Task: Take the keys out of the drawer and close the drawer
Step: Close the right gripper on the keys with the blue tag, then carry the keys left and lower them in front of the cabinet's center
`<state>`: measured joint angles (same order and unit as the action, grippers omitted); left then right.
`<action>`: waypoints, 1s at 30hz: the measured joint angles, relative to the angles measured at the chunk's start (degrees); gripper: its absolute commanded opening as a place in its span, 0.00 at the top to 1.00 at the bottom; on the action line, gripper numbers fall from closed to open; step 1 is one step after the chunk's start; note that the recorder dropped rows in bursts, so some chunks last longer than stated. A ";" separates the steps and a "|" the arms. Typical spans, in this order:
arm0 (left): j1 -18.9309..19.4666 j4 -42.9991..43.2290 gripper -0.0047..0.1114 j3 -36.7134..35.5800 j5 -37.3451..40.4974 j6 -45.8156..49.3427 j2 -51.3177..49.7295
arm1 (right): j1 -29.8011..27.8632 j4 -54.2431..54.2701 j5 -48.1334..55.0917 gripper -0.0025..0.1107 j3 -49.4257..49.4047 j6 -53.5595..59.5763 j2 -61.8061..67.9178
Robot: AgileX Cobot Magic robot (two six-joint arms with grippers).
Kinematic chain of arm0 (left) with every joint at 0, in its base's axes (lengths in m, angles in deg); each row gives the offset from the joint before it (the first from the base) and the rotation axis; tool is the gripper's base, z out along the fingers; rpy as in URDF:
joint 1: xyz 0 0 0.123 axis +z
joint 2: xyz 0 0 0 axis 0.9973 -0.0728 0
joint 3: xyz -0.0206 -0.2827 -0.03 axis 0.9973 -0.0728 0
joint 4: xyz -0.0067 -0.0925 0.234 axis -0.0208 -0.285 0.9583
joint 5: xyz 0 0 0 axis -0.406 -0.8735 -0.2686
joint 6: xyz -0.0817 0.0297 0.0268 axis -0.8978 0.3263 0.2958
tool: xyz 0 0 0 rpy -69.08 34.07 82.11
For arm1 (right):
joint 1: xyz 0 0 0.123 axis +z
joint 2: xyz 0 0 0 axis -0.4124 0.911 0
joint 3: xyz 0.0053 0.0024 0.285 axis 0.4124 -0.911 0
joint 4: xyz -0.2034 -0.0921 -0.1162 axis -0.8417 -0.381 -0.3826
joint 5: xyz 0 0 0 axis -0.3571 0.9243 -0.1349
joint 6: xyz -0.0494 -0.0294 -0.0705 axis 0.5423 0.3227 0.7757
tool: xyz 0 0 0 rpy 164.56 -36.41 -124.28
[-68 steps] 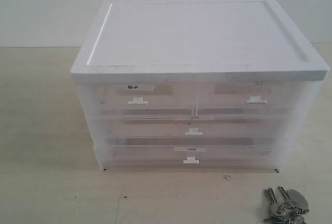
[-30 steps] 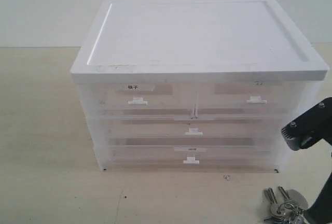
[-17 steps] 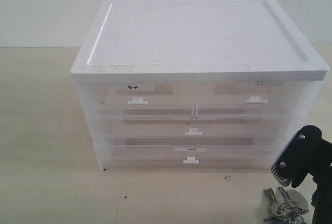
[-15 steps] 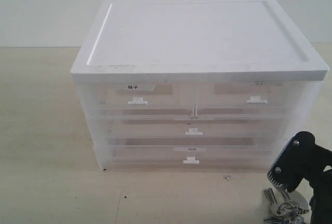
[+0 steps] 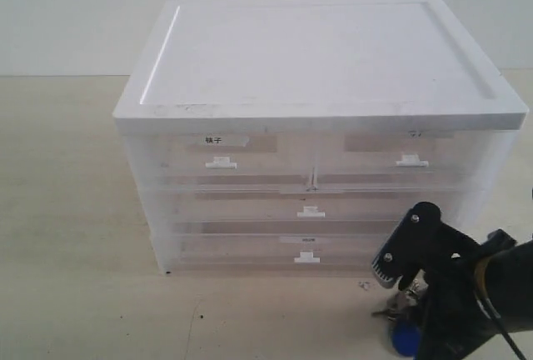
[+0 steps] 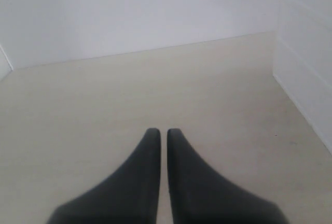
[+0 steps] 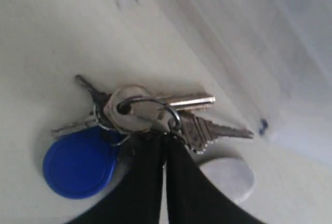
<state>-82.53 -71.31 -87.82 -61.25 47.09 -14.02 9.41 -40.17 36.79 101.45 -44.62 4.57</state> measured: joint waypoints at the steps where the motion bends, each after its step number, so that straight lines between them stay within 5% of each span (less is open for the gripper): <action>1: 0.00 0.00 0.92 0.00 0.00 0.00 0.00 | 0.00 0.00 -2.76 0.98 0.00 0.00 0.29; 17: 0.00 0.00 0.92 0.00 0.00 0.00 0.00 | 7.11 2.17 -13.60 0.98 1.16 -1.88 2.03; 30: 0.00 0.00 0.92 0.00 0.00 0.00 0.00 | 7.35 2.65 7.27 0.98 5.71 -6.32 -0.13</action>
<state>-82.53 -71.31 -87.82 -61.25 47.09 -14.02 16.76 -37.52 44.06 107.16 -50.94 4.43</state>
